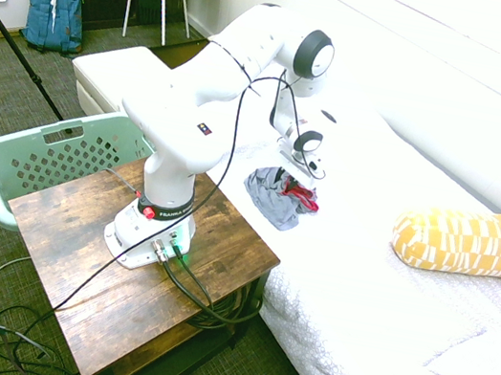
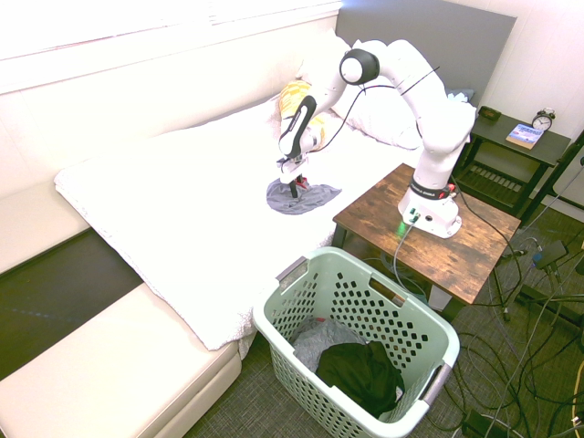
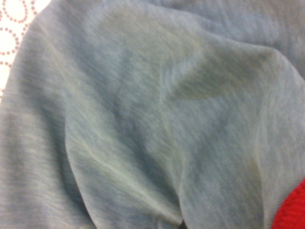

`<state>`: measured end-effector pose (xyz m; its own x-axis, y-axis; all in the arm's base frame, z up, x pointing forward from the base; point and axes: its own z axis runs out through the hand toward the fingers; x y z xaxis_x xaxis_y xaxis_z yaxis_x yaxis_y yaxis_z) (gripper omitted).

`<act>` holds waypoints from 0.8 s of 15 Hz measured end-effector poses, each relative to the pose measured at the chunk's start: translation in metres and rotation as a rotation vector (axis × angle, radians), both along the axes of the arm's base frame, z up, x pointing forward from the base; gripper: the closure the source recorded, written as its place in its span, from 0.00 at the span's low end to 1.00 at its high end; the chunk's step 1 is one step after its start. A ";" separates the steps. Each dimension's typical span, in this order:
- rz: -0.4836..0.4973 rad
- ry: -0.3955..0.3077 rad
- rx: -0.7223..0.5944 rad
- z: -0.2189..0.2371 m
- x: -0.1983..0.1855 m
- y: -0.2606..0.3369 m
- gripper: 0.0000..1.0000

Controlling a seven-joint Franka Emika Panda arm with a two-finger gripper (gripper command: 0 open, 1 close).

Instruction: Put my clothes in the laundry bag

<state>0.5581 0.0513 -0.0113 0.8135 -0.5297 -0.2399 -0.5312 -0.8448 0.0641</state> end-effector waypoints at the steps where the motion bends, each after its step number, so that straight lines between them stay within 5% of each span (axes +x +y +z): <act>1: -0.001 0.000 0.004 0.001 0.000 -0.002 1.00; 8: 0.041 -0.042 0.031 0.063 0.017 0.017 1.00; 12: 0.143 -0.108 0.068 0.143 -0.005 0.095 1.00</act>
<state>0.5529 0.1463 0.1319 0.9025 -0.3918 -0.1786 -0.4056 -0.9128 -0.0470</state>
